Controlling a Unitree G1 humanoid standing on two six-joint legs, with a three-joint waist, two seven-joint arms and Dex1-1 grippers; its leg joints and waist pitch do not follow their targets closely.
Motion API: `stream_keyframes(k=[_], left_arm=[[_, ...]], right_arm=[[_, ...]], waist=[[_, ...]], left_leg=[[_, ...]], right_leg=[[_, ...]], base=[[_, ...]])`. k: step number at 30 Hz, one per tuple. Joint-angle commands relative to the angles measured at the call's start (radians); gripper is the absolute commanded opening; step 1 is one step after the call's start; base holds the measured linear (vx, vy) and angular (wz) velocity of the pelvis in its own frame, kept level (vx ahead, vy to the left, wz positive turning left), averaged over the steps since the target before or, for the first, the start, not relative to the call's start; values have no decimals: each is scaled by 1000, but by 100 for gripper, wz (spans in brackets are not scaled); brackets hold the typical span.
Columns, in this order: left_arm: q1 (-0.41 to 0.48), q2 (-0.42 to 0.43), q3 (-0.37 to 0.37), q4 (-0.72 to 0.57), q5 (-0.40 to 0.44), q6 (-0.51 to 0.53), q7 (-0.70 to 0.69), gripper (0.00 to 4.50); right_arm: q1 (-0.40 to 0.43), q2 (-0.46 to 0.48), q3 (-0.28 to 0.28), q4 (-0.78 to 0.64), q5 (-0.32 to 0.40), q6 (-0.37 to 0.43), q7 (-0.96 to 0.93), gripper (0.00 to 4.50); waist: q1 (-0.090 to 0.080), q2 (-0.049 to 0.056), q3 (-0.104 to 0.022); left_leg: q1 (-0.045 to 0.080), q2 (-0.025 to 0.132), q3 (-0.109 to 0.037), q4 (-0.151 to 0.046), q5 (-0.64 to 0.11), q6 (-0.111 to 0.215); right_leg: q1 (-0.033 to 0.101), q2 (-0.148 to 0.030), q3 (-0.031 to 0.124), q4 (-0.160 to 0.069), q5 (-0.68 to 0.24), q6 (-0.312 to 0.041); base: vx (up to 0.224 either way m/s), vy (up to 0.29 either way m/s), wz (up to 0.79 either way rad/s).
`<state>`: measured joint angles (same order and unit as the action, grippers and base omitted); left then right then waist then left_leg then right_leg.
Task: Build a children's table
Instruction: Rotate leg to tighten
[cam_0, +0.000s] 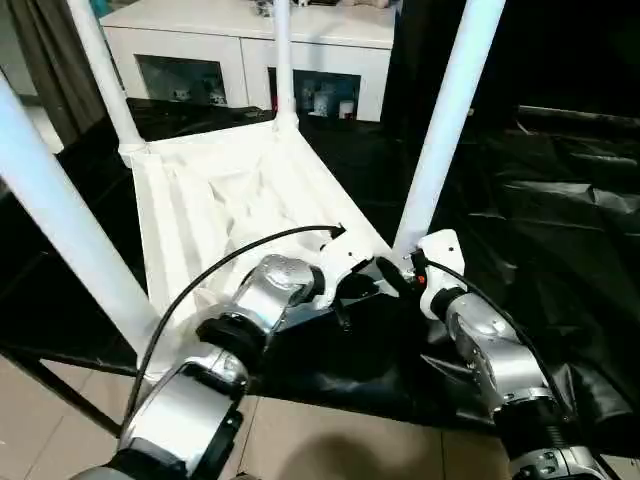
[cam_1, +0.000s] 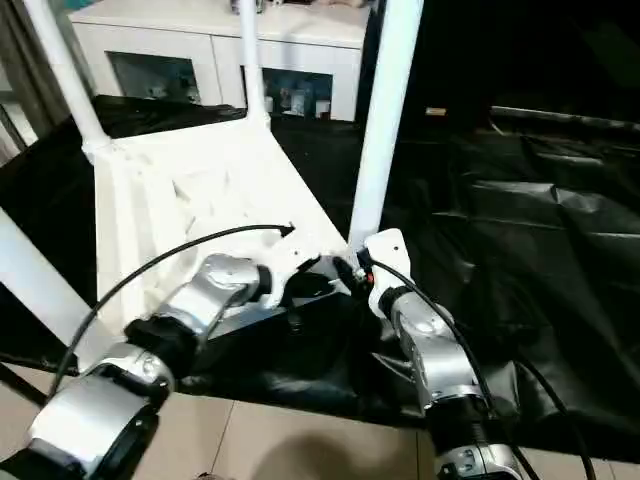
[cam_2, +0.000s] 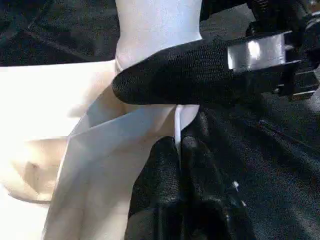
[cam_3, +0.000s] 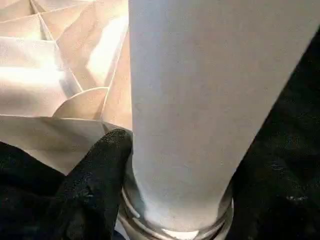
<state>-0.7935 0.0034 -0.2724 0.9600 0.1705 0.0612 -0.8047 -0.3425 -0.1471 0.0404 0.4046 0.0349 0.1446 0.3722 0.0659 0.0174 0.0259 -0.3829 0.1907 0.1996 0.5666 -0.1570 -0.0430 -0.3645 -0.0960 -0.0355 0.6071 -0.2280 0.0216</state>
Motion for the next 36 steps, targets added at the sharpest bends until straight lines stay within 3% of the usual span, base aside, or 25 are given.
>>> stream_keyframes(k=[1, 3, 6, 10, 16, 20, 21, 25, 34, 36], left_arm=[[16, -47, -34, 29, 0, -28, -20, 0], [29, -17, -46, 21, -3, -42, -80, 0], [38, 1, -53, 13, -5, -55, -118, 0], [96, 118, -67, -58, -52, -107, -394, 0], [122, 171, -65, -100, -81, -98, -510, 0], [126, 185, -62, -109, -86, -102, -525, 0], [128, 187, -61, -113, -88, -101, -529, 0], [133, 195, -56, -129, -88, -96, -543, 0], [133, 193, -60, -132, -89, -97, -537, 0], [134, 193, -60, -133, -90, -96, -536, 0]], right_arm=[[21, 13, 64, -37, 47, -3, 127, 345], [39, -44, 68, -77, 78, -6, 222, 374], [46, -69, 74, -93, 85, 0, 263, 379], [106, -233, 104, -188, 163, 23, 564, 379], [97, -257, 107, -191, 172, 5, 618, 379], [89, -258, 117, -190, 181, 4, 648, 379], [89, -260, 120, -193, 184, 6, 654, 379], [83, -260, 135, -183, 182, 2, 676, 363], [85, -265, 149, -171, 159, -12, 683, 284], [84, -265, 149, -169, 159, -13, 683, 284]], waist=[[1, -10, -37], [6, -16, -38], [16, -14, -41], [30, -21, -37], [27, -17, -36], [27, -18, -35], [27, -28, -36], [30, -24, -36], [30, -21, -37], [32, -21, -38]], left_leg=[[22, 40, -25, -72, -321, 14], [22, 41, -24, -70, -313, 26], [15, 40, -23, -66, -261, 48], [16, 44, -21, -64, -250, 81], [21, 51, -21, -73, -290, 44], [22, 50, -20, -74, -295, 33], [21, 50, -19, -73, -290, 37], [19, 48, -18, -69, -255, 52], [22, 49, -18, -70, -265, 41], [21, 48, -18, -69, -256, 45]], right_leg=[[11, -49, 30, -96, -195, -177], [14, -50, 30, -96, -180, -180], [20, -51, 29, -87, -106, -190], [24, -54, 28, -88, -124, -201], [14, -54, 27, -86, -185, -221], [12, -54, 29, -85, -167, -224], [14, -55, 29, -85, -161, -223], [15, -56, 29, -83, -144, -222], [14, -55, 29, -82, -146, -224], [15, -55, 29, -81, -132, -225]], base=[[0, 0, 0], [0, 0, 0], [0, 0, 0], [0, 0, 0], [0, 0, 0], [0, 0, 0], [0, 0, 0], [0, 0, 0], [0, 0, 0], [0, 0, 0]])
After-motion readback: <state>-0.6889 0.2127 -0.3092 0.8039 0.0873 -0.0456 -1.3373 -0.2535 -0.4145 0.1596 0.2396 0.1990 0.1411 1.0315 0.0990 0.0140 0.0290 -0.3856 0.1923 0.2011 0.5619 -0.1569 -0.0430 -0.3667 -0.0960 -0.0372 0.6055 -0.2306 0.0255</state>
